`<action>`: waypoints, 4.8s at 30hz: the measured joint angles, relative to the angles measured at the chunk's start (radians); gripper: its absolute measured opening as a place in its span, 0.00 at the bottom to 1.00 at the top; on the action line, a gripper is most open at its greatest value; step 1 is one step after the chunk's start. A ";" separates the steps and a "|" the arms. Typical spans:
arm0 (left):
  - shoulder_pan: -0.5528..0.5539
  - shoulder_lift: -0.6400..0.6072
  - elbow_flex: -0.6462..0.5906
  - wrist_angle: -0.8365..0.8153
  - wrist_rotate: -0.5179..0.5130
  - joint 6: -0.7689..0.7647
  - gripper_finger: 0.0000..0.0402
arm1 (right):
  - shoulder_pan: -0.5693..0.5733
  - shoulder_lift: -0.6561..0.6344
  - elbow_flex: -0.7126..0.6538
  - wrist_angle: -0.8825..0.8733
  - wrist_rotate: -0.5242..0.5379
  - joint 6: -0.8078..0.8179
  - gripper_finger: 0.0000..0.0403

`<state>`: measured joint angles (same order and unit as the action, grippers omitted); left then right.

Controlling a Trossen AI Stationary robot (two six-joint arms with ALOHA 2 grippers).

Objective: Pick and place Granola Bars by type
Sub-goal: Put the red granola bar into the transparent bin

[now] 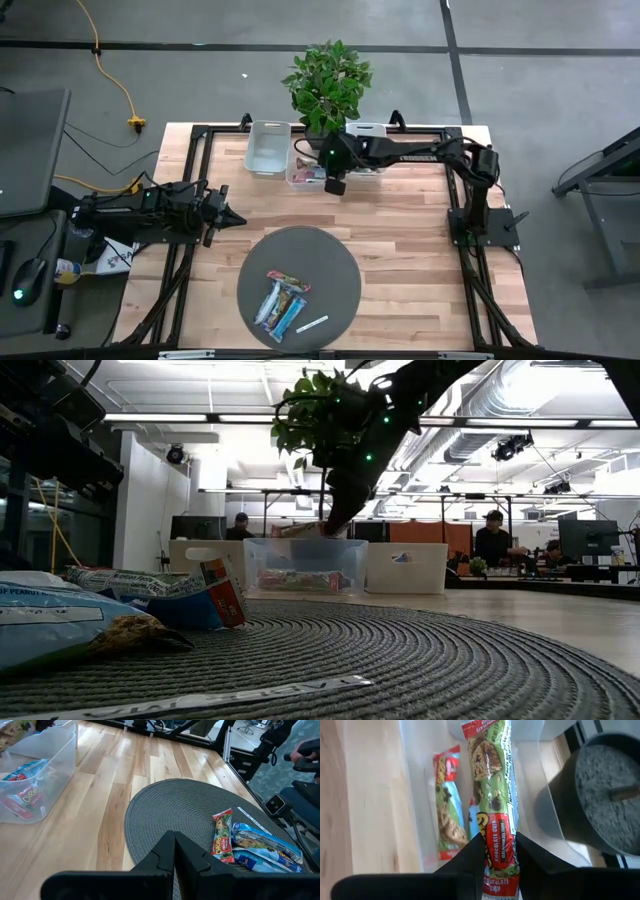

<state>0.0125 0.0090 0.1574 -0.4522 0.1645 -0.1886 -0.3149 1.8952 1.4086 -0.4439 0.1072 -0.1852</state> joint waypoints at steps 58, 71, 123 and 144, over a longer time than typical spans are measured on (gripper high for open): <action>0.000 0.000 0.000 0.000 -0.028 0.000 0.00 | 0.122 0.038 0.000 0.045 0.031 0.048 0.50; 0.000 0.000 0.000 0.000 -0.027 0.000 0.00 | 0.264 -0.048 0.000 0.161 0.016 0.131 0.50; 0.000 0.000 0.000 0.000 -0.029 0.000 0.00 | 0.711 0.068 0.001 0.491 0.146 0.552 0.50; 0.000 0.000 0.000 0.000 -0.027 0.000 0.00 | 0.716 0.247 0.001 0.491 0.125 0.525 0.53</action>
<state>0.0126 0.0089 0.1570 -0.4526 0.1377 -0.1883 0.4015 2.1419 1.4094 0.0469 0.2321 0.3397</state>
